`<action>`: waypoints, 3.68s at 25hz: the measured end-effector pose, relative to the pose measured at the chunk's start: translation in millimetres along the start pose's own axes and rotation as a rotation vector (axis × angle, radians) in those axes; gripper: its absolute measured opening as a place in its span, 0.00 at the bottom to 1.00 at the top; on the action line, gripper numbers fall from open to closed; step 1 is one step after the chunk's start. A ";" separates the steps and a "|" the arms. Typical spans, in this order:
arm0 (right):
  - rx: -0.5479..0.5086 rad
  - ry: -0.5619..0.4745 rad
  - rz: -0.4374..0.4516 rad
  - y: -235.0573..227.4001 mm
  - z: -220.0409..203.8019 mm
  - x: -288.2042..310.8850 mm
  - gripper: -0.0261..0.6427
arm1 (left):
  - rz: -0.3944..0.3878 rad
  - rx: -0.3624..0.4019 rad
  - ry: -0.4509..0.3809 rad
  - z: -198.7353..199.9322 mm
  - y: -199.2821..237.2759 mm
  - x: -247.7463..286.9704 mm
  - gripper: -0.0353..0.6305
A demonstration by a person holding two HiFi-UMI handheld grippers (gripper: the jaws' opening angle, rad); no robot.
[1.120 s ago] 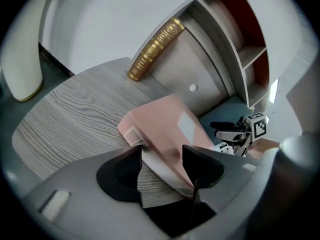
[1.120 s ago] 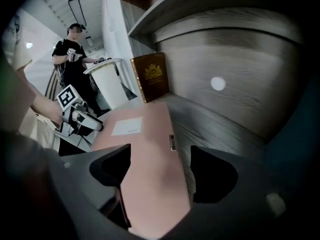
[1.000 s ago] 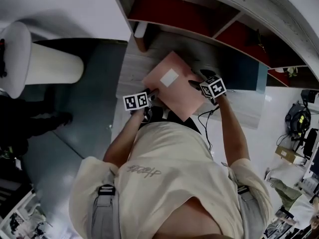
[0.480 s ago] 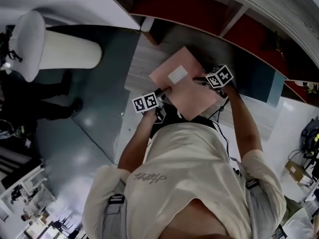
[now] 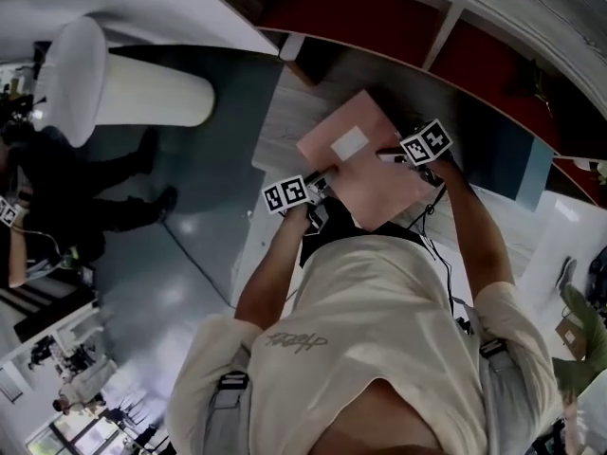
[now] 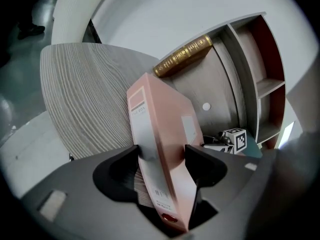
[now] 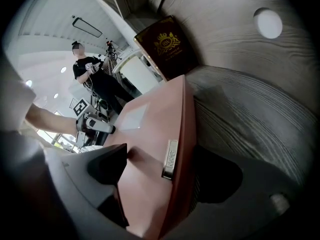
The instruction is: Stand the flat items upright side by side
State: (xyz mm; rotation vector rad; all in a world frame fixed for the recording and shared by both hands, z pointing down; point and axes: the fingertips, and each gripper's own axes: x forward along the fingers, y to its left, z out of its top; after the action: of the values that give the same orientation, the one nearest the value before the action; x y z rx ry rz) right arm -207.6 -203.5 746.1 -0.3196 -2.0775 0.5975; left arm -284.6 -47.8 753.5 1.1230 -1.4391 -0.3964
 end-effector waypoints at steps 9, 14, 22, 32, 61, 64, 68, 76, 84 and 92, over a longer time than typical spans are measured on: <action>-0.118 -0.207 -0.038 27.5 40.2 -30.6 0.67 | -0.009 0.200 -0.077 37.1 -34.6 -28.6 0.51; -0.187 -0.358 -0.102 38.9 62.2 -55.3 0.67 | -0.011 0.446 -0.176 76.6 -77.3 -48.4 0.51; -0.304 -0.450 -0.196 58.9 67.7 -80.0 0.66 | -0.047 0.664 -0.229 84.0 -120.1 -79.2 0.49; -0.413 -0.476 -0.325 76.7 40.7 -103.6 0.66 | -0.136 0.870 -0.192 50.3 -144.4 -98.8 0.46; -0.239 -0.474 -0.664 103.2 -54.4 -137.8 0.59 | -0.327 1.168 -0.142 -23.0 -166.9 -120.8 0.66; -0.145 -0.500 -0.693 113.2 -79.3 -141.3 0.59 | -0.360 1.214 -0.107 -24.9 -171.5 -109.6 0.67; -0.005 -0.516 -0.719 129.2 -133.2 -133.5 0.59 | -0.390 1.274 -0.061 -30.1 -174.6 -96.3 0.62; 0.387 -0.644 -0.809 158.7 -254.6 -142.5 0.56 | -0.336 1.258 -0.147 -35.7 -177.0 -94.3 0.56; 0.481 -0.777 -0.964 164.9 -279.6 -187.8 0.54 | -0.258 1.204 -0.181 -57.9 -190.7 -81.6 0.55; 0.404 -0.808 -0.981 162.9 -264.1 -208.3 0.54 | -0.223 1.189 -0.190 -69.3 -210.4 -52.7 0.55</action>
State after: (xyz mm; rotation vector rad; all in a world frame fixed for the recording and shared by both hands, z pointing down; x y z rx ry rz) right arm 126.6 -80.9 632.4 1.2973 -2.3995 0.5322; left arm -148.0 -80.2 574.2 2.2402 -1.7426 0.2911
